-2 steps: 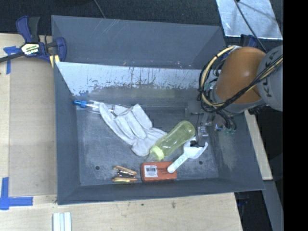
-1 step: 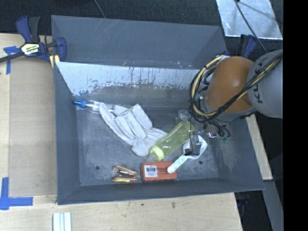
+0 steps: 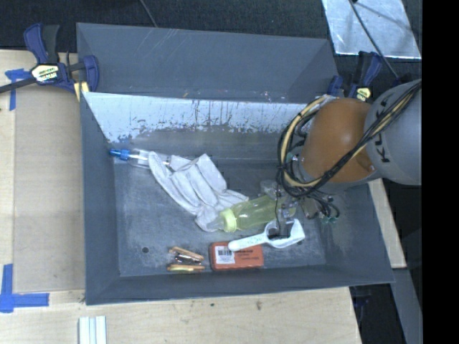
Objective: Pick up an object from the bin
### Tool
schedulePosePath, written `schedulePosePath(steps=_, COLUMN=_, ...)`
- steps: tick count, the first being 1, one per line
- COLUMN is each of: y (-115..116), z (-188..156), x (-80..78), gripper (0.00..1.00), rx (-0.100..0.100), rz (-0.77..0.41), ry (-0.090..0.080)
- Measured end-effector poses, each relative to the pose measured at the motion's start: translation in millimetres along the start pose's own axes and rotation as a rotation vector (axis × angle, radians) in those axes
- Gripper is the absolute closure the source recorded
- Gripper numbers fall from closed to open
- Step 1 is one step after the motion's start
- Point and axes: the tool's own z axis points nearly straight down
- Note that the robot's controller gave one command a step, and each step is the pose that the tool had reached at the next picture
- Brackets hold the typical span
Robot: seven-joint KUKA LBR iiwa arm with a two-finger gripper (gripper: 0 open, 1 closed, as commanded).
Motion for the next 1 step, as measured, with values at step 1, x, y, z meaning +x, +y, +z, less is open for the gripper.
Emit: schedulePosePath(steps=1, y=0.0, z=0.0, x=0.0, gripper=1.00, rx=0.000, rz=0.000, ry=0.000)
